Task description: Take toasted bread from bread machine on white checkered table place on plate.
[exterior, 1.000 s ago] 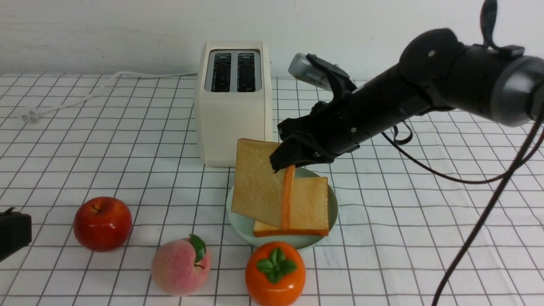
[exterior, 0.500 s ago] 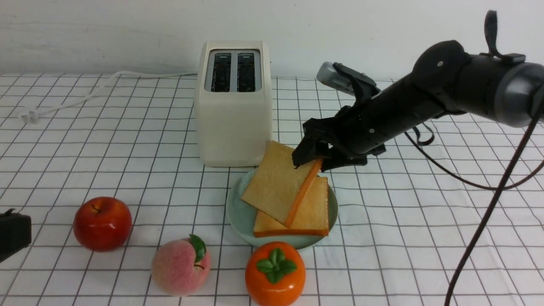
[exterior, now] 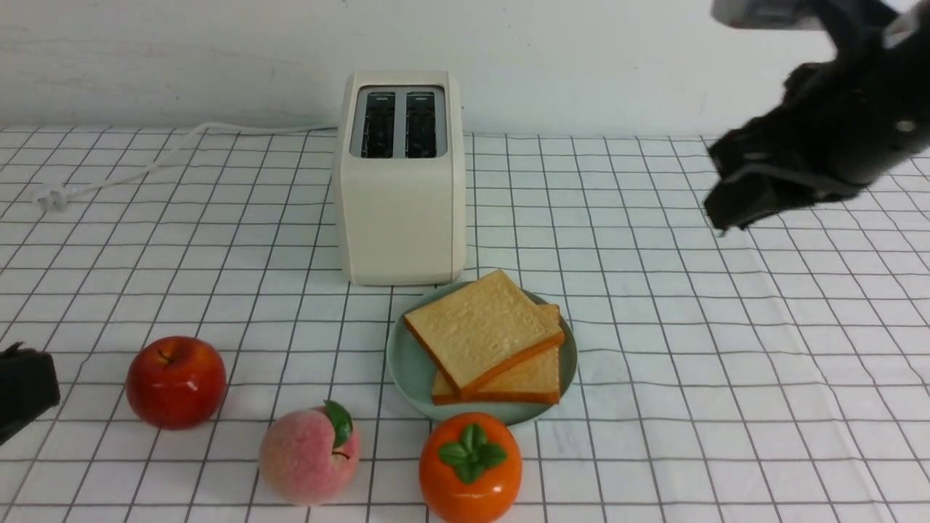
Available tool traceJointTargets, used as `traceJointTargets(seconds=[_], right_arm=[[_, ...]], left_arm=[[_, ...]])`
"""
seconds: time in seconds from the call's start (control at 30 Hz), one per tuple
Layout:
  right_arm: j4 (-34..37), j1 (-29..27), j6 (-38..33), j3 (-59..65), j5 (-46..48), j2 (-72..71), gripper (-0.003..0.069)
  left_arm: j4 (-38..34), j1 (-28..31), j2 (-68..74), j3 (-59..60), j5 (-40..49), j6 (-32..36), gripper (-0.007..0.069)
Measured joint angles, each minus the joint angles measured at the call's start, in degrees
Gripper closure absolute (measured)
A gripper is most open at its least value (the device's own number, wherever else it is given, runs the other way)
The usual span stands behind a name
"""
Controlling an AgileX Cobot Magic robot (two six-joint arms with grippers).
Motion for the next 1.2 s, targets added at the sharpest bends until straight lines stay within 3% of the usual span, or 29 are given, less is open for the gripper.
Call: traceJointTargets(seconds=[0.07,0.13,0.47,0.67,0.87,1.2], right_arm=[[-0.1,0.0,0.0,6.9,0.7,-7.2,0.0624],[-0.1,0.0,0.2,12.2,0.9,-12.8,0.0657],[-0.1,0.0,7.9,38.2,-1.1,-40.7,0.0659],[-0.3,0.0,11.3,47.7,-10.4,-54.7,0.0657],[-1.1,0.0,12.0,52.1,-18.9,-60.8,0.0652],[-1.1,0.0,12.0,53.0,-19.4,-61.4,0.0641]], left_arm=[[0.1,0.0,-5.7,5.4,-4.1,-2.6,0.0638],[0.2,0.0,-9.5,9.0,-7.1,-4.0,0.0638],[10.0,0.0,-21.1,23.0,-14.6,-5.6,0.0638],[12.2,0.0,-21.1,24.4,-14.5,-5.6,0.0637],[12.4,0.0,-21.1,25.7,-13.9,-5.6,0.0636],[12.6,0.0,-21.1,26.0,-13.6,-5.6,0.0627]])
